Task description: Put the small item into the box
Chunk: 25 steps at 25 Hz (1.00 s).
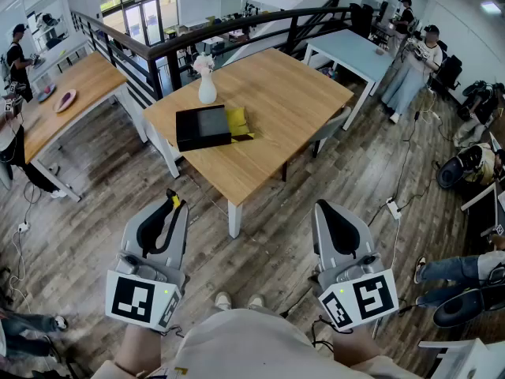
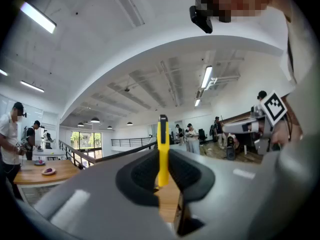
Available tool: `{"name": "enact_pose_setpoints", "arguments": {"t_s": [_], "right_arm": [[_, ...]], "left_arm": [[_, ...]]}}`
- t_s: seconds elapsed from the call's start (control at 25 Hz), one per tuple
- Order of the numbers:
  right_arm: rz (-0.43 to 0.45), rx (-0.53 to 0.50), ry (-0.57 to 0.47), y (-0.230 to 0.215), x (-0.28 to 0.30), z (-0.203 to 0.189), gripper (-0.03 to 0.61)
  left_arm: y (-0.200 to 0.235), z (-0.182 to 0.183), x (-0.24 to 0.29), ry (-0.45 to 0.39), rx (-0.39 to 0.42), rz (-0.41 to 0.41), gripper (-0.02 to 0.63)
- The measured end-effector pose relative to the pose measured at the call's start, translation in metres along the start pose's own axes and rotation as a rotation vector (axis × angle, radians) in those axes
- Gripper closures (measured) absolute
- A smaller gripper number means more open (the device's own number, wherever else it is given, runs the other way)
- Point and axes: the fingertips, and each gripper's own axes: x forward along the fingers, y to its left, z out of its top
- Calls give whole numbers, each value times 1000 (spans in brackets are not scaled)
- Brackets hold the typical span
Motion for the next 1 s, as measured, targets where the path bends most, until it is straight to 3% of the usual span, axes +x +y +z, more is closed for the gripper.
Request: {"name": "enact_pose_setpoints", "arguments": {"t_s": [1.0], "right_arm": [[14,25,40,-30,10,-35,578]], "left_arm": [[-21,-21,22,47,-14,3,565]]}}
